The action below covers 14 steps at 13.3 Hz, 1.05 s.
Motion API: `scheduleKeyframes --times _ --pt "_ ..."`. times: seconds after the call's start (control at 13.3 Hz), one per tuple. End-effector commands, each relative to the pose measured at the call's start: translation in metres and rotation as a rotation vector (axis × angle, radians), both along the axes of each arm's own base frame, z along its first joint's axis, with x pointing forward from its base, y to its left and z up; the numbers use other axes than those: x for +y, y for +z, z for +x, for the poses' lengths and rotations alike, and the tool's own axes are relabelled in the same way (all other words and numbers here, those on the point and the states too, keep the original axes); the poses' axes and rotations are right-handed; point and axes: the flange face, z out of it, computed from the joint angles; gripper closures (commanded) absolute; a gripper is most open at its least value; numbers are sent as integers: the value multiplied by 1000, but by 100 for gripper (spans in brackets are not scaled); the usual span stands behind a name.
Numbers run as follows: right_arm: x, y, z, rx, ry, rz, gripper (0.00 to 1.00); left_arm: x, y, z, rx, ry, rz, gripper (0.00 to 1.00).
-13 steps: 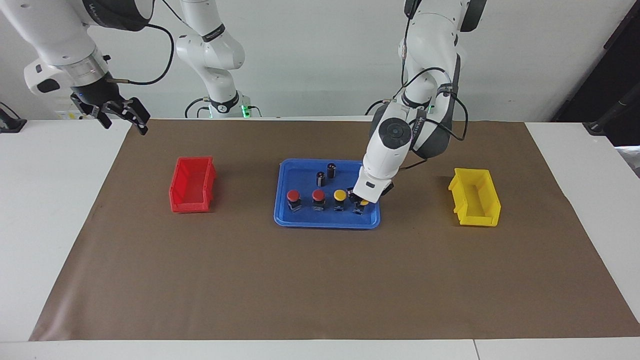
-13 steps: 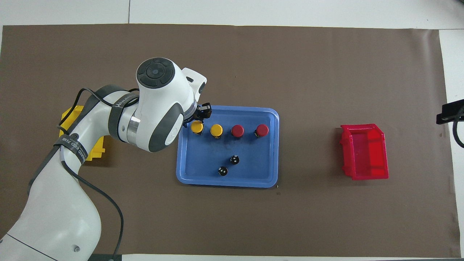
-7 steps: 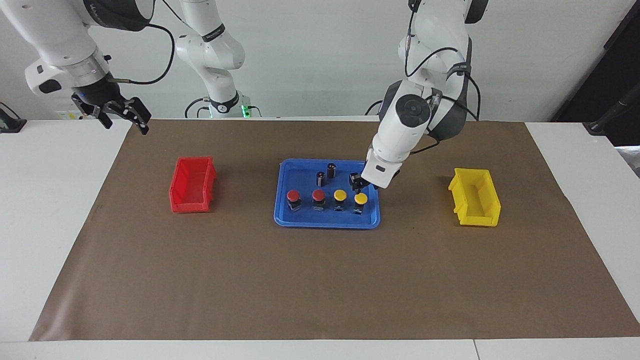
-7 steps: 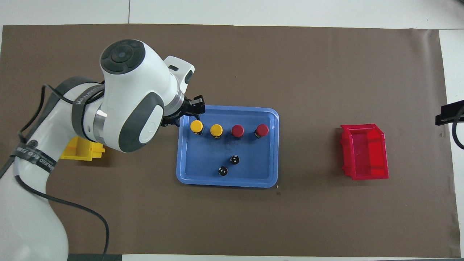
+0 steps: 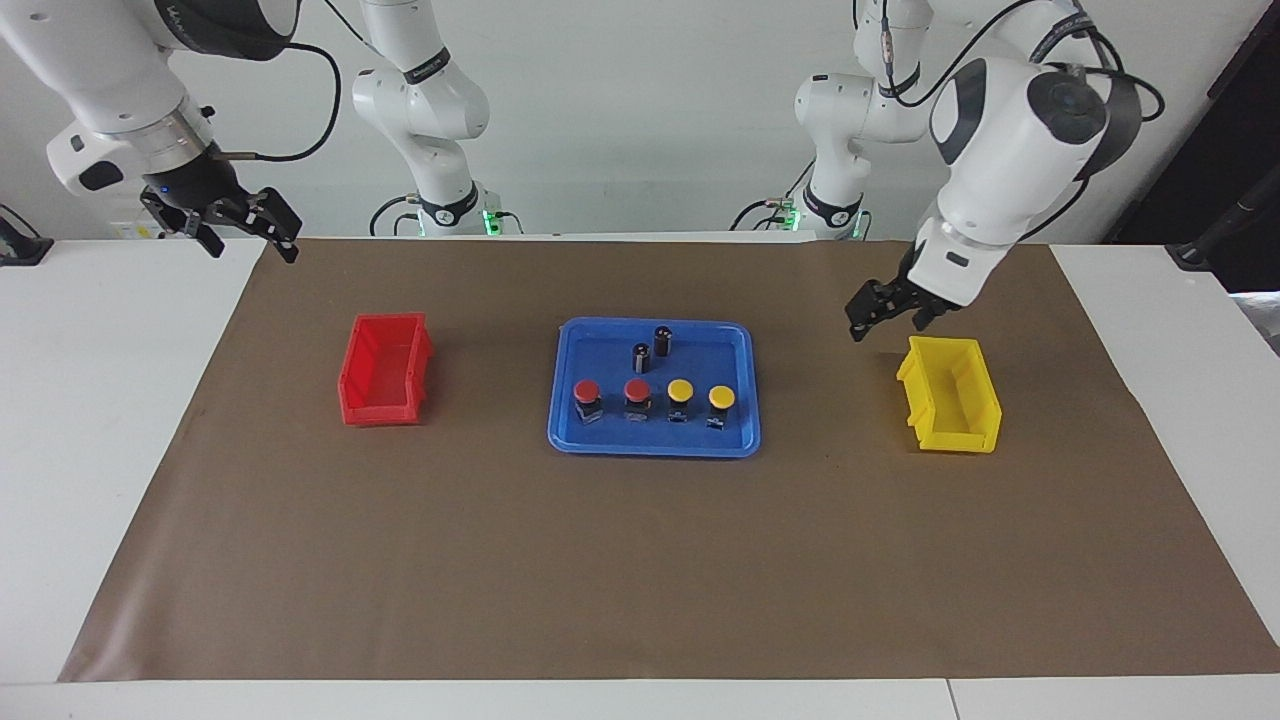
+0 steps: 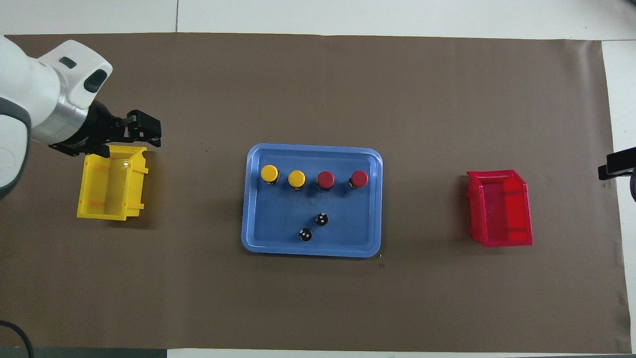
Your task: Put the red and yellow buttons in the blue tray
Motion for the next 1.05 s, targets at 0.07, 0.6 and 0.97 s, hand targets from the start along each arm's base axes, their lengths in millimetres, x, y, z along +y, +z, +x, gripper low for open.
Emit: scheduleKeyframes --times 0.07,0.6,0.97 --pt "-1 4 -5 4 15 21 0 72 13 -3 -9 -81 22 0" --pt "7 4 -4 3 27 18 0 122 24 -8 -23 -148 30 0" --pt "6 4 -4 3 23 20 0 127 42 -22 -23 -181 27 0"
